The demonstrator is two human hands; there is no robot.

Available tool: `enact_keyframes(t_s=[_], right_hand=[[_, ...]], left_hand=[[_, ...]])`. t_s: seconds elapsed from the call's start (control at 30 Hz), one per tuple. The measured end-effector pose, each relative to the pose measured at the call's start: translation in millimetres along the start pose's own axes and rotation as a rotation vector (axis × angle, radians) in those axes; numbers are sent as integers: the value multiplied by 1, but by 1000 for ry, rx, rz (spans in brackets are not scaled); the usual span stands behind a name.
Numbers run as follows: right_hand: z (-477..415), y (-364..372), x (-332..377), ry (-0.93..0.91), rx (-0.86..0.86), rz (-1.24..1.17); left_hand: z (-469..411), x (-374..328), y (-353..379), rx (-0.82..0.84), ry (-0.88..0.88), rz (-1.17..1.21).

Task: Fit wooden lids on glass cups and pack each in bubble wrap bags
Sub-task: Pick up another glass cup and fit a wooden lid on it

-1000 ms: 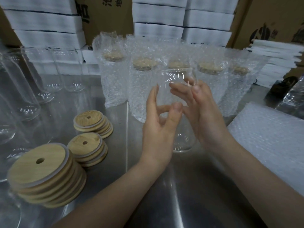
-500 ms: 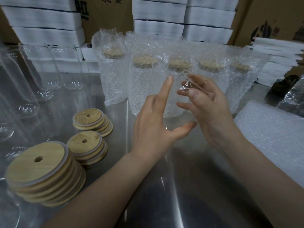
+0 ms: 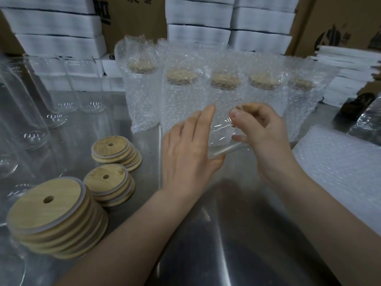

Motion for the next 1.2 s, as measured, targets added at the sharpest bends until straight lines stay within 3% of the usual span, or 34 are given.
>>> enact_keyframes(t_s=[0.43,0.7,0.9,1.03,1.2], right_hand=[[-6,-4,-13,263,2,-233],[-10,-2,-18,468,144,-473],[-11,7,-16,406,362,-768],[-10,14,-10,230,521,-732],[-5,13,-2,99,601,-602]], left_hand=[[4,-2,1,-70,118,-180],[3,9,3,-59,84,-101],[2,12,-2,-158,34,157],[2,14,-5,-210,-59,280],[3,14,-8,-244,-144,384]])
Point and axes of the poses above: each hand's wrist, its own z-axis away from the middle knuckle, its own y-axis out of the palm, x = y × z, the point moved 4 cm from there along -z, towards the middle knuckle, and after that the axes turned 10 degrees about z, right-handed, at the moved point
